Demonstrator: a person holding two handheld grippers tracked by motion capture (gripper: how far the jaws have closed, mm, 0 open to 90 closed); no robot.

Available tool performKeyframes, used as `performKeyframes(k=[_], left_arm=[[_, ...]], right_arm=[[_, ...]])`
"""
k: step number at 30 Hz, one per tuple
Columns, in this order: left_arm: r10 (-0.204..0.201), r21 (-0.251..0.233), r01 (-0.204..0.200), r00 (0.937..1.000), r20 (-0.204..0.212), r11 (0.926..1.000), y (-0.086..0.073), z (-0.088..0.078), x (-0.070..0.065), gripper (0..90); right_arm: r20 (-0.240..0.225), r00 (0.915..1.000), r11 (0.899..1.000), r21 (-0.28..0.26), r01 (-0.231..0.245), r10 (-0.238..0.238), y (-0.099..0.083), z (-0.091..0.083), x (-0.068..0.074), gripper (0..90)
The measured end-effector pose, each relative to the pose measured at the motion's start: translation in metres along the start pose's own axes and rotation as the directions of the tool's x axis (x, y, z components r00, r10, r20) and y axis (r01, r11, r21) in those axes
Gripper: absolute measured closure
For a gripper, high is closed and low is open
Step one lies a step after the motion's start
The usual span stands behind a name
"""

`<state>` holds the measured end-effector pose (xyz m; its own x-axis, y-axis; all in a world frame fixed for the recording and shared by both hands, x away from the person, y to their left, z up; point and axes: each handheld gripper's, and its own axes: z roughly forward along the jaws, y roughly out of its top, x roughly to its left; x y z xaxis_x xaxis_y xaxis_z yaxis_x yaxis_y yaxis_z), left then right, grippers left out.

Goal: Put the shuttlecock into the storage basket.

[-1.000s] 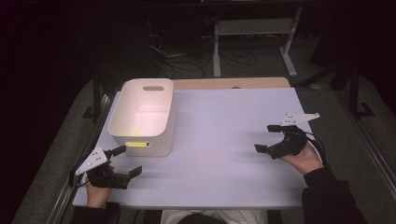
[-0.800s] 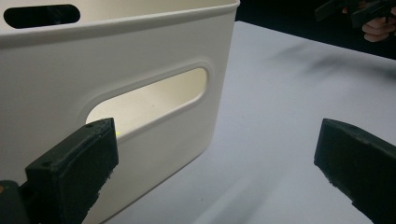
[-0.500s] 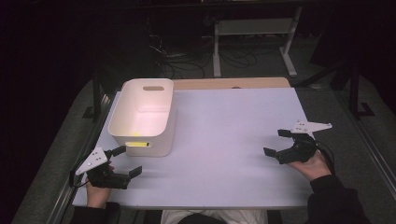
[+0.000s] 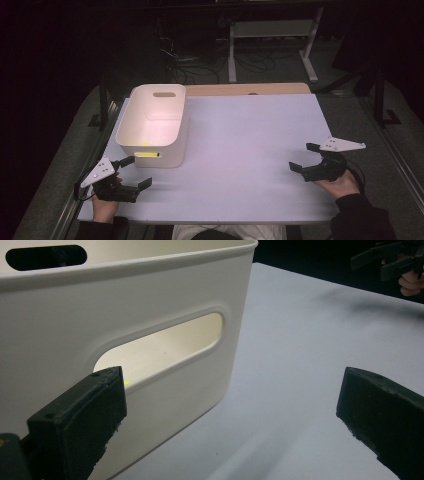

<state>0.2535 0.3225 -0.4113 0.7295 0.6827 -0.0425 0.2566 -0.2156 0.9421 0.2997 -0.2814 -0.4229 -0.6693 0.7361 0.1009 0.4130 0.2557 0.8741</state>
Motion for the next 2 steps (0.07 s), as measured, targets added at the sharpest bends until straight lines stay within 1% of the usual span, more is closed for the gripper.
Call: performKeyframes(k=[2], left_arm=[[0.001, -0.005, -0.001, 1.0, -0.002, 1.0, 0.0001, 0.0, 0.0002, 0.0]], right_arm=[[0.007, 1.0, 1.0, -0.012, -0.002, 0.002, -0.0025, -0.003, 0.0009, 0.0]])
